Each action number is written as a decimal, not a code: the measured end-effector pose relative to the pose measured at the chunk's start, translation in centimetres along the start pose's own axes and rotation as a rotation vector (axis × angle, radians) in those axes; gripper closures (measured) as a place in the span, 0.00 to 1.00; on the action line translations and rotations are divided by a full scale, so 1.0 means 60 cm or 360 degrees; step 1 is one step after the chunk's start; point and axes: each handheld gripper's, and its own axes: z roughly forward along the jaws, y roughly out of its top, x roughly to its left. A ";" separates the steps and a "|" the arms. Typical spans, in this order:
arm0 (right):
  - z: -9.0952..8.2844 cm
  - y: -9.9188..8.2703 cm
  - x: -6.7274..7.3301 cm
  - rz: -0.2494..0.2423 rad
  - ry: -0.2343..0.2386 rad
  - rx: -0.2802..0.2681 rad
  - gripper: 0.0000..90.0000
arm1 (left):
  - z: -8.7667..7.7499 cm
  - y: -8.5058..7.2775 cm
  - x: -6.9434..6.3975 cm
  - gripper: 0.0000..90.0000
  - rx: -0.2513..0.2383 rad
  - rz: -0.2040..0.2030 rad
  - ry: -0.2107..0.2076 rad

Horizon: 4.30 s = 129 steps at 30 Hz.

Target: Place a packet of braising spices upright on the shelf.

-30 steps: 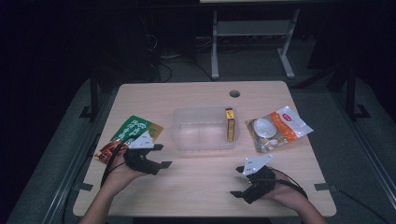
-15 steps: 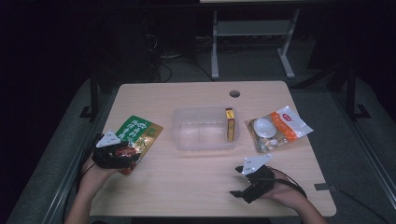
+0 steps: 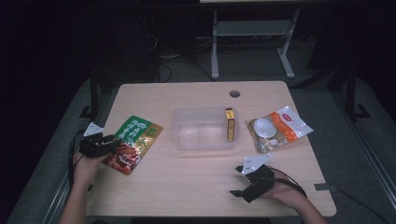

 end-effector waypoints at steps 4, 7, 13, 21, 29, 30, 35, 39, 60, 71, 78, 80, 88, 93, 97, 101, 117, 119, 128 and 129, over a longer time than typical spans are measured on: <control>0.000 0.000 -0.001 -0.0003 -0.0001 0.0001 0.16 | 0.010 0.001 0.021 0.86 0.0040 -0.0055 0.0039; 0.000 -0.001 0.000 0.0012 0.0001 -0.0001 0.16 | 0.015 0.004 0.032 0.99 0.0053 -0.0077 0.0062; -0.001 -0.001 -0.002 0.0009 -0.0004 0.0002 0.16 | 0.037 -0.001 0.043 0.99 0.0146 -0.0050 0.0111; -0.001 -0.002 -0.003 0.0013 -0.0009 0.0004 0.16 | 0.037 -0.005 0.050 0.87 0.0113 -0.0097 0.0067; -0.002 -0.002 -0.001 0.0013 -0.0006 0.0004 0.16 | 0.038 -0.016 0.052 0.52 0.0106 -0.0150 -0.0054; -0.002 -0.002 -0.001 0.0014 -0.0006 0.0002 0.16 | 0.040 -0.017 0.052 0.48 0.0101 -0.0158 -0.0062; -0.003 -0.002 -0.002 0.0001 -0.0011 0.0003 0.16 | 0.048 -0.022 0.053 0.31 0.0115 -0.0199 -0.0113; -0.002 -0.002 -0.001 0.0010 -0.0003 0.0003 0.16 | 0.049 -0.022 0.049 0.23 0.0136 -0.0152 -0.0123; -0.001 0.000 0.000 0.0005 -0.0003 0.0000 0.16 | 0.045 -0.007 0.029 0.77 0.0220 -0.0013 -0.0071; -0.001 0.001 0.001 0.0021 0.0002 -0.0004 0.16 | 0.040 -0.010 0.041 0.98 0.0166 -0.0111 -0.0101; -0.008 -0.002 -0.002 0.0041 0.0008 -0.0036 0.16 | 0.025 -0.013 0.051 0.99 0.0086 -0.0166 -0.0169; -0.009 -0.002 -0.003 0.0053 0.0015 -0.0043 0.16 | 0.016 -0.014 0.053 0.99 0.0051 -0.0197 -0.0191; -0.006 0.001 -0.005 0.0077 0.0032 -0.0062 0.16 | -0.024 -0.007 0.051 1.00 -0.0078 -0.0211 -0.0262; -0.006 0.001 -0.006 0.0085 0.0037 -0.0068 0.16 | -0.052 0.006 0.043 1.00 -0.0159 -0.0181 -0.0326; -0.009 0.001 -0.008 0.0090 0.0033 -0.0080 0.16 | -0.065 0.014 0.035 1.00 -0.0197 -0.0135 -0.0379; -0.012 0.000 -0.009 0.0094 0.0032 -0.0098 0.16 | -0.085 0.025 0.029 1.00 -0.0274 -0.0093 -0.0399; -0.030 0.006 -0.022 0.0212 -0.0028 -0.0121 0.09 | -0.122 0.075 -0.034 1.00 -0.0424 0.0036 -0.0653; -0.035 0.006 -0.024 0.0215 -0.0023 -0.0146 0.09 | -0.120 0.083 -0.050 1.00 -0.0428 0.0061 -0.0688; -0.045 0.009 -0.030 0.0287 0.0035 -0.0212 0.10 | -0.103 0.109 -0.125 1.00 -0.0412 0.0190 -0.0889; -0.046 0.010 -0.030 0.0290 0.0035 -0.0222 0.10 | -0.099 0.112 -0.135 1.00 -0.0410 0.0209 -0.0911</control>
